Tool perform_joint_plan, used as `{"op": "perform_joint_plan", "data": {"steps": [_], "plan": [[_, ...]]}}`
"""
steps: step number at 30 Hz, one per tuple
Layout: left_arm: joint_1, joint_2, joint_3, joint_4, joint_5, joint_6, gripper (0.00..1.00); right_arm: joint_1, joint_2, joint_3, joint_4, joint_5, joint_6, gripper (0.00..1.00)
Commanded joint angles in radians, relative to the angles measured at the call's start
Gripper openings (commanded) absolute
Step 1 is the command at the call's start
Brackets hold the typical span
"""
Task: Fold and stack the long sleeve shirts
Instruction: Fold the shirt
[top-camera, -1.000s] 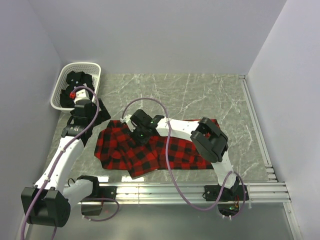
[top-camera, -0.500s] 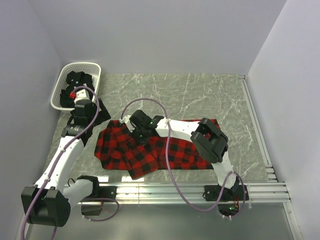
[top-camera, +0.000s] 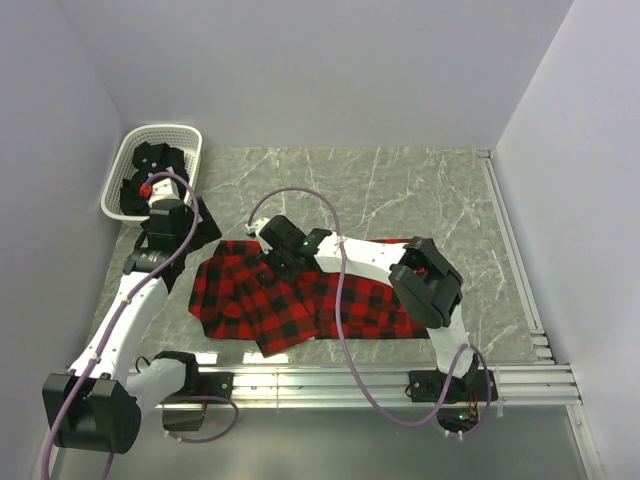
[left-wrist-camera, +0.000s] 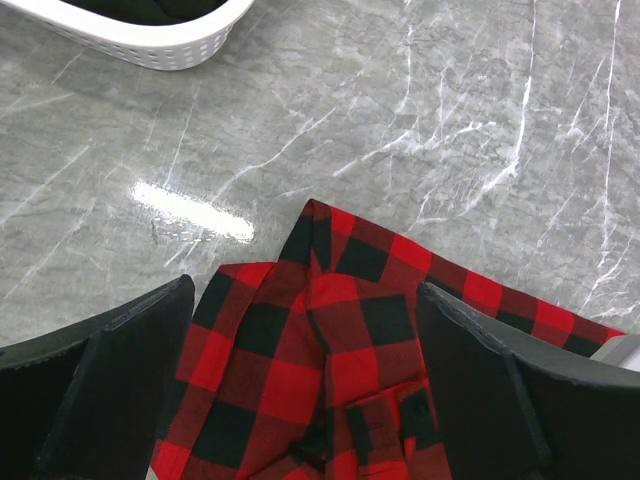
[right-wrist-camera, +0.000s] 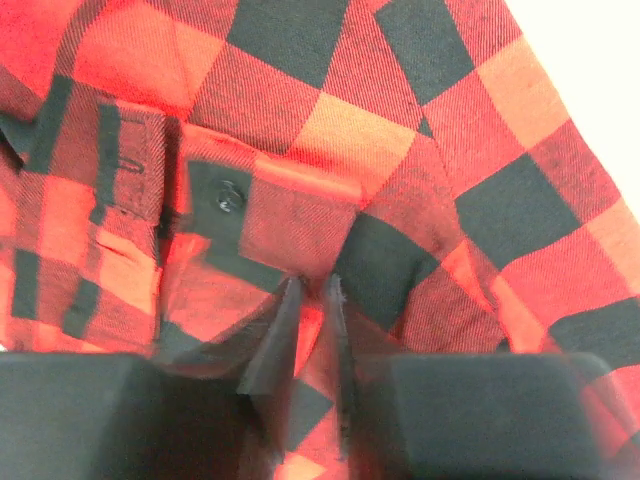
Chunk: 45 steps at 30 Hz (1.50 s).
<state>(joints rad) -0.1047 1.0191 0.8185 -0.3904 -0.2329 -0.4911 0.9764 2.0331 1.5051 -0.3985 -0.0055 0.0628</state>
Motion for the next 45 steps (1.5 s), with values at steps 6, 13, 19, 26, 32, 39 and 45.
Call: {"op": "perform_joint_plan", "data": {"steps": [6,13,19,26,32,39,45], "plan": [[-0.003,-0.005,0.016,0.015,0.012,0.008,0.98,-0.038,-0.005,0.027,0.065,-0.091,0.089,0.61],[-0.003,-0.004,0.016,0.016,0.02,0.008,0.98,-0.051,0.021,0.017,0.102,-0.136,0.13,0.62],[-0.003,-0.005,0.013,0.016,0.02,0.009,0.98,-0.05,0.073,0.037,0.105,-0.174,0.132,0.61],[-0.003,-0.007,0.013,0.018,0.024,0.009,0.98,-0.047,0.088,0.035,0.109,-0.214,0.129,0.56],[-0.003,-0.008,0.013,0.018,0.023,0.009,0.98,-0.048,0.079,0.035,0.115,-0.249,0.118,0.31],[-0.003,-0.008,0.013,0.018,0.02,0.011,0.98,-0.047,0.041,0.041,0.102,-0.251,0.1,0.0],[-0.003,-0.01,0.014,0.019,0.024,0.008,0.98,-0.047,-0.108,0.056,0.087,-0.211,0.062,0.0]]}}
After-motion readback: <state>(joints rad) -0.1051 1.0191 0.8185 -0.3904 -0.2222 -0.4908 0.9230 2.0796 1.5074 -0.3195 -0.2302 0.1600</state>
